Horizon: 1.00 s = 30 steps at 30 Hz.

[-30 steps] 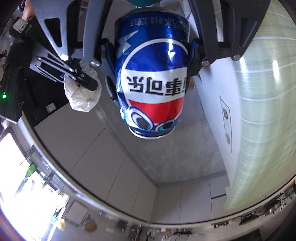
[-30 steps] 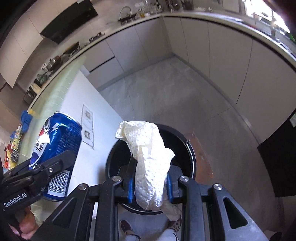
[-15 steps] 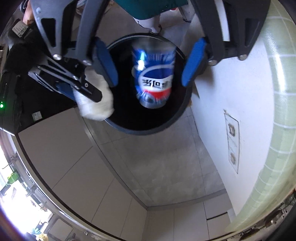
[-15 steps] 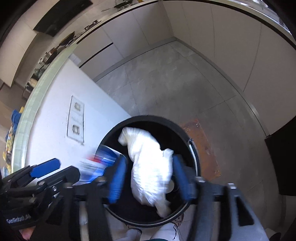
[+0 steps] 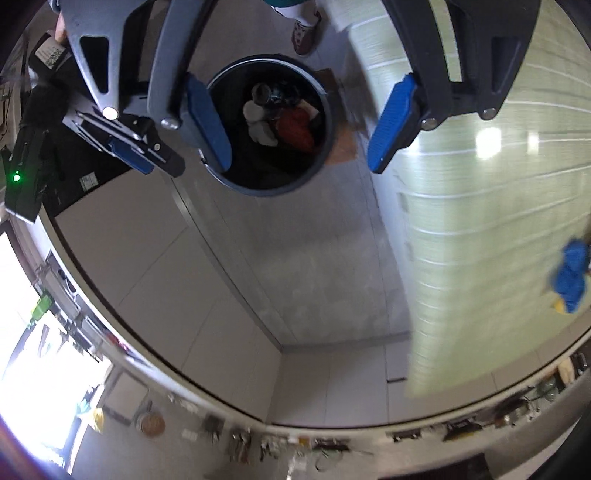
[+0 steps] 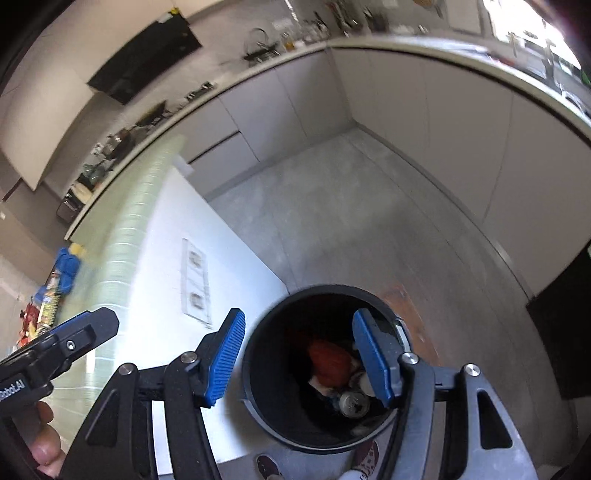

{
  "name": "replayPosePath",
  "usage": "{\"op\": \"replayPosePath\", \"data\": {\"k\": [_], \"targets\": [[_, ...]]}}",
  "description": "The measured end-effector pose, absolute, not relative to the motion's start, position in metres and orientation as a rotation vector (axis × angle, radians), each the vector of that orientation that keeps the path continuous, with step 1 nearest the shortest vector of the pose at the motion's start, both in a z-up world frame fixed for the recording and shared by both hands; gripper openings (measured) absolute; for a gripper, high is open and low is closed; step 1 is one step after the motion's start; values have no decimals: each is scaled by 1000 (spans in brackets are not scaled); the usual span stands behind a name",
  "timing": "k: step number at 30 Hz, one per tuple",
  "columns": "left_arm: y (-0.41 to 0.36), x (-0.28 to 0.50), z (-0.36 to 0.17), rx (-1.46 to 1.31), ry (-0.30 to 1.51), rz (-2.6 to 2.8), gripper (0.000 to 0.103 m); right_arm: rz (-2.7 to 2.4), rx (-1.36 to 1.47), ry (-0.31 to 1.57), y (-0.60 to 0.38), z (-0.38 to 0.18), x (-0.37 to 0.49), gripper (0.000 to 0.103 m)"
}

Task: Collect trash
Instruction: 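Open both tools over the bin to drop can and towel, then return both tools to the island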

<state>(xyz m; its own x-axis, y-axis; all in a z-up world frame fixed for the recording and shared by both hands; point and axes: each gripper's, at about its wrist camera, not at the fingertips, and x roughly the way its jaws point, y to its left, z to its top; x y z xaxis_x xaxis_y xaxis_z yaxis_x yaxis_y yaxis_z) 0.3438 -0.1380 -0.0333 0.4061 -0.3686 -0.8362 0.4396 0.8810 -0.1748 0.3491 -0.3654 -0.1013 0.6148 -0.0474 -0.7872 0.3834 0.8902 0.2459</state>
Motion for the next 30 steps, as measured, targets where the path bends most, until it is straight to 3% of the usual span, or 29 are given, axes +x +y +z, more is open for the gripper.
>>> {"op": "replayPosePath", "data": {"k": [11,22,30], "targets": [[23,352,-8,-2,955,-379,77,-133,313,832,-202,-56,376,66],[173,372,-14,-63,927,-224,77,-4,246,834,-29,-63,415,70],[250,386,-21,-136,919,-69,77,123,163,870,34,-64,442,70]]}}
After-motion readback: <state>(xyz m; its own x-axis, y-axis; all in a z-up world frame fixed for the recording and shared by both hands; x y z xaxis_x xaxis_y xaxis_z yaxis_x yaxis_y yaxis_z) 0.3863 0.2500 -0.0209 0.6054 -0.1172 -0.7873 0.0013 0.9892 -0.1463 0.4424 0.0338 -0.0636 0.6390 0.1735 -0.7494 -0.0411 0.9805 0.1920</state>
